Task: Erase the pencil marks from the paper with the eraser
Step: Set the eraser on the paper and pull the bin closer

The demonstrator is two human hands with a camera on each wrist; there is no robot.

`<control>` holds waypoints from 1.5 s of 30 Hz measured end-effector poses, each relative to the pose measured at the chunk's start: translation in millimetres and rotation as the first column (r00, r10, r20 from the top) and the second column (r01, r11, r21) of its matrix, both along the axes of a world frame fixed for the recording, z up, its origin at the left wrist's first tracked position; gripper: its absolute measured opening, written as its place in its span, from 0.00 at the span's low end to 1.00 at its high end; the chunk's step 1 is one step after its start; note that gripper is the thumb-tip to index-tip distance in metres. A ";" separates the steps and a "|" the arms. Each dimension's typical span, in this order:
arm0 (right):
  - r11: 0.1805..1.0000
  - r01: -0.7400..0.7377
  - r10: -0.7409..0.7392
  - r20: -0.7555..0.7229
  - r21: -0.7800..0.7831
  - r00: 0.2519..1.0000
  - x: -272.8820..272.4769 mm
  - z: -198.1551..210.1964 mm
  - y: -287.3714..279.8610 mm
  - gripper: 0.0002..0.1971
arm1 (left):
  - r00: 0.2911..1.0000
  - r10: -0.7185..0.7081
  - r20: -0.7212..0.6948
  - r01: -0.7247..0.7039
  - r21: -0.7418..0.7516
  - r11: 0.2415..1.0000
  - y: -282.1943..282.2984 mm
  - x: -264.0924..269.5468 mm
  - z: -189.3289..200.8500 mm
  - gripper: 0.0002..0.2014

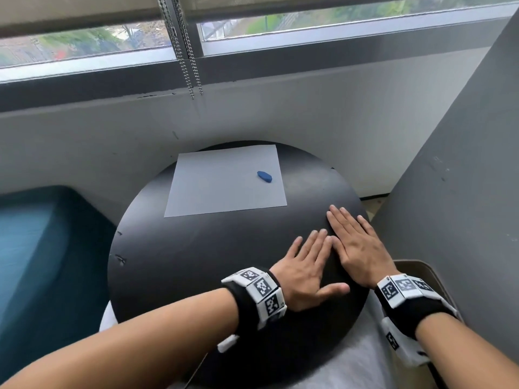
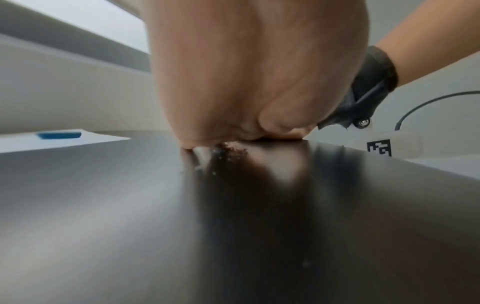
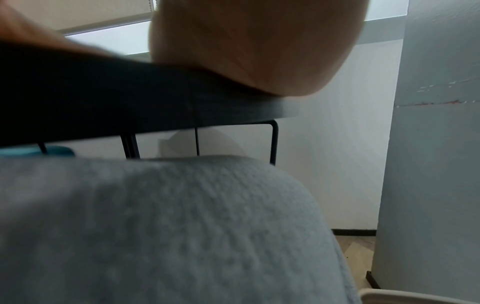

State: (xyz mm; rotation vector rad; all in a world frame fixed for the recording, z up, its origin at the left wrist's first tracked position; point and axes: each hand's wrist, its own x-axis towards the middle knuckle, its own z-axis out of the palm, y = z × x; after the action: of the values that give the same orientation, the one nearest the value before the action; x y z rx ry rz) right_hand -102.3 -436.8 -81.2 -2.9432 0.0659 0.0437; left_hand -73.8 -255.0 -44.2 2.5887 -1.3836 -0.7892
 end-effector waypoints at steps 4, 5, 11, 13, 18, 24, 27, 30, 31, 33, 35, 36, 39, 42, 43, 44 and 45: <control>0.999 0.007 -0.007 -0.005 0.033 1.000 2.6 0.0 -0.7 0.36 | 0.958 0.272 0.092 -0.278 0.055 0.959 34.8 31.8 5.5 0.50; 0.999 0.009 -0.009 -0.001 0.046 1.000 2.9 0.1 -0.9 0.36 | 0.934 0.339 0.114 -0.349 0.091 0.933 46.8 40.4 5.1 0.48; 0.906 0.067 -0.113 0.086 0.417 0.990 5.0 -1.5 -7.7 0.31 | 0.965 0.234 0.115 -0.251 0.173 0.952 37.8 46.4 -2.8 0.53; 0.841 0.086 -0.145 0.069 0.534 0.987 7.1 1.4 -9.5 0.29 | 0.987 0.120 0.111 -0.137 0.168 0.976 14.6 36.0 -4.0 0.56; 0.758 0.087 -0.123 0.011 0.646 0.992 7.5 9.4 -13.8 0.30 | 0.983 -0.183 0.017 0.182 0.039 0.983 -14.5 11.4 4.5 0.45; 0.734 0.073 -0.082 -0.018 0.676 0.996 8.1 7.8 -19.0 0.30 | 0.983 0.130 0.128 -0.134 0.020 0.991 83.6 9.7 12.6 0.57; 0.732 0.064 -0.073 -0.016 0.678 0.997 7.8 8.3 -20.9 0.31 | 0.890 0.426 0.163 -0.447 0.118 0.887 145.5 -18.0 12.4 0.59; 0.743 0.054 -0.061 -0.012 0.667 0.998 8.5 9.2 -20.3 0.32 | 0.756 0.646 0.102 -0.652 0.192 0.733 160.7 -51.0 4.5 0.63; 0.743 0.053 -0.060 -0.012 0.667 0.998 8.4 9.4 -18.9 0.32 | 0.732 0.675 0.094 -0.680 0.170 0.714 155.0 -58.3 -3.2 0.62; 0.744 0.055 -0.065 -0.010 0.666 0.998 8.3 10.1 -16.5 0.33 | 0.718 0.690 0.092 -0.696 0.120 0.708 129.2 -63.5 -17.3 0.62; 0.741 0.066 -0.075 -0.015 0.668 0.997 7.8 10.6 -15.3 0.33 | 0.713 0.689 0.129 -0.700 0.077 0.710 89.6 -62.2 -30.9 0.58; 0.742 0.073 -0.078 -0.021 0.666 0.997 7.4 10.5 -15.2 0.34 | 0.733 0.673 0.095 -0.679 0.062 0.731 66.3 -62.6 -34.9 0.54; 0.760 0.075 -0.081 -0.021 0.646 0.997 8.4 11.3 -14.7 0.34 | 0.816 0.577 -0.018 -0.577 -0.002 0.817 0.7 -57.8 -23.5 0.57; 0.779 0.067 -0.061 -0.031 0.624 0.998 9.3 12.3 -16.3 0.34 | 0.852 0.509 -0.125 -0.523 -0.143 0.840 -46.3 -54.9 -8.5 0.57; 0.785 0.064 -0.051 -0.039 0.616 0.998 9.6 12.7 -17.3 0.34 | 0.858 0.485 -0.168 -0.509 -0.151 0.848 -55.0 -51.2 -3.3 0.53; 0.787 0.058 -0.042 -0.040 0.614 0.998 10.0 13.1 -18.0 0.36 | 0.858 0.472 -0.204 -0.504 -0.154 0.850 -58.8 -47.3 0.4 0.48; 0.783 0.053 -0.038 -0.037 0.620 0.999 9.8 12.6 -18.9 0.38 | 0.852 0.472 -0.226 -0.511 -0.160 0.845 -57.7 -45.0 2.0 0.46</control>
State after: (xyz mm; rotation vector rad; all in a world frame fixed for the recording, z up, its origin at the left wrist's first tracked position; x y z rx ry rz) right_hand -92.4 -455.7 -68.5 -2.2712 0.1035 0.0750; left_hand -118.9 -312.7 -42.2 2.4579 -0.6530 -0.7131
